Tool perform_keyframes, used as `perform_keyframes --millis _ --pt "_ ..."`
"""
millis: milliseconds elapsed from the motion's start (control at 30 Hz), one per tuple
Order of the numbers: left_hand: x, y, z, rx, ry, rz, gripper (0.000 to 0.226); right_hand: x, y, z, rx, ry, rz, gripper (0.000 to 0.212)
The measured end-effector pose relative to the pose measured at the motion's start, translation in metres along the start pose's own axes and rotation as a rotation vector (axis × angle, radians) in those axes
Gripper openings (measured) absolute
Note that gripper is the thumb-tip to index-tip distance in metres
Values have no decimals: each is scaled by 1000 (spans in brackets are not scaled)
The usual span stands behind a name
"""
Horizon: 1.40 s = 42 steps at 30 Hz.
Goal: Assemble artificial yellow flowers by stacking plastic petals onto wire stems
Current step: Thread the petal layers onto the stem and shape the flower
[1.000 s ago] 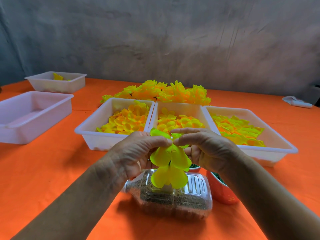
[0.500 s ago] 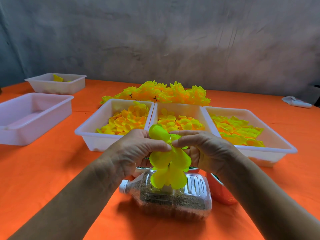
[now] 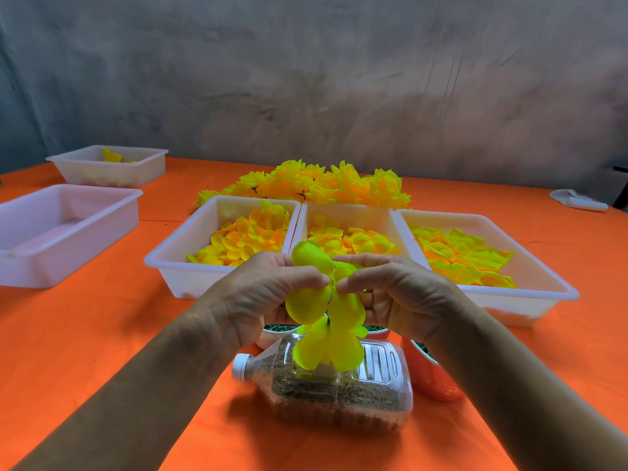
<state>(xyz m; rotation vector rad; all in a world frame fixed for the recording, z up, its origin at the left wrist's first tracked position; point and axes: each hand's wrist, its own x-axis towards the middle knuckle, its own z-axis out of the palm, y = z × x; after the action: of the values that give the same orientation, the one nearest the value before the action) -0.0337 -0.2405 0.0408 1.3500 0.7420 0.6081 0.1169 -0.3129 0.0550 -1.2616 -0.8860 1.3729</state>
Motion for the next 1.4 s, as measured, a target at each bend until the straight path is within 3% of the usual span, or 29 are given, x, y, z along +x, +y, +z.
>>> perform_keyframes --millis 567,700,767,900,1033,1200,1400 --pt "3 -3 4 -91 -41 -67 1 6 3 3 106 13 73 27" --pt "2 -3 -1 -68 -77 -90 28 3 3 3 98 -3 56 29" --pt "2 -4 -1 -81 -87 -99 31 3 4 4 96 7 48 28" --pt "1 -5 -3 -96 -101 -134 32 1 6 3 25 25 56 29" --pt "1 -6 -5 -82 -103 -150 17 1 6 1 -51 59 38 26" --pt "3 -7 -5 -26 -55 -136 35 2 7 -1 -107 92 26 28" --pt "1 -7 -4 -47 -39 -111 38 5 4 -3 -193 90 21 30"
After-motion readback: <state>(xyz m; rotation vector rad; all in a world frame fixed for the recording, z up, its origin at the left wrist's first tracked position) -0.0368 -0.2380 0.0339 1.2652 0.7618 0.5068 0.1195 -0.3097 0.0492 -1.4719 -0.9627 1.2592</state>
